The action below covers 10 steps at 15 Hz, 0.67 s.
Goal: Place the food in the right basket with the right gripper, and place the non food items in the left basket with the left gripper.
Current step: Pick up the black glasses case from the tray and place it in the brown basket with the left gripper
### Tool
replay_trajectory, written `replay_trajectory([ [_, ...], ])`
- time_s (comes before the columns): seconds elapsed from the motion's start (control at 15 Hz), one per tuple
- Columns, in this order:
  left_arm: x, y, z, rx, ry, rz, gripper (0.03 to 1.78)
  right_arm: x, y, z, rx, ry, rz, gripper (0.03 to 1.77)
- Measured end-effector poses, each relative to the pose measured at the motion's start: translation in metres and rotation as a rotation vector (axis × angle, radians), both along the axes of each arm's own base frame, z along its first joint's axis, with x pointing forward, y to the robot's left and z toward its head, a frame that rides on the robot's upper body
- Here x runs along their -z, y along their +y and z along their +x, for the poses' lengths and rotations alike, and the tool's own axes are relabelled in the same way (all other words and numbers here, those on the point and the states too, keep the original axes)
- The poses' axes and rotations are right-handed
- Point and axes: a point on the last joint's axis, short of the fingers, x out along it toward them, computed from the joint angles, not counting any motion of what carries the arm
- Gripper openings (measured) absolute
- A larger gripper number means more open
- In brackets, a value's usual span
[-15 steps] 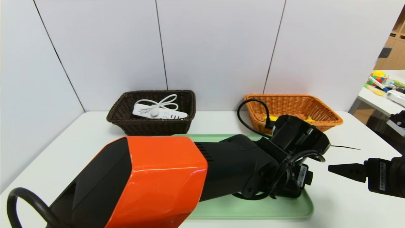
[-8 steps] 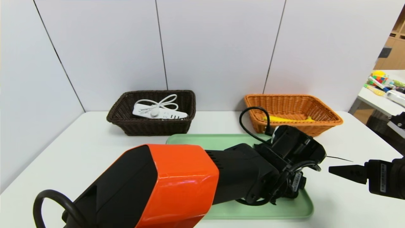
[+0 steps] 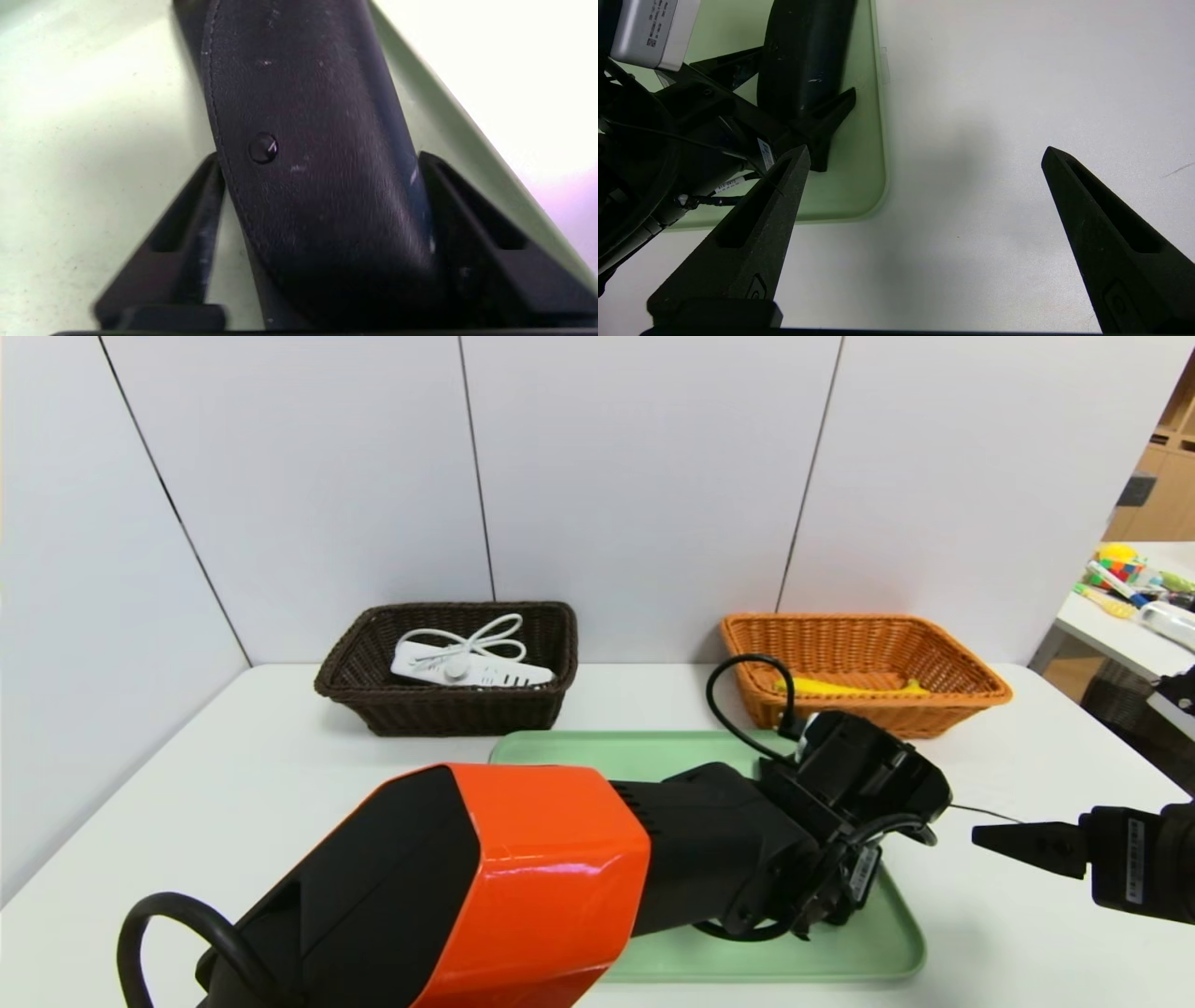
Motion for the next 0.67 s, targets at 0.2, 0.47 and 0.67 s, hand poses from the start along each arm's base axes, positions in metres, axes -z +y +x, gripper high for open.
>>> replay_trajectory([
  [0.2,0.000,0.000,0.000,0.001,0.001,0.001,0.94,-0.001,0.000,-0.001,0.000,-0.004,0.001,1.71],
  [0.47,-0.005,0.003,-0.001,0.003,0.000,0.009,0.74,-0.002,-0.001,-0.003,0.000,-0.013,0.003,1.71],
  [0.67,-0.013,0.010,0.002,-0.004,-0.001,0.023,0.63,-0.003,-0.001,-0.004,-0.002,-0.017,0.007,1.71],
])
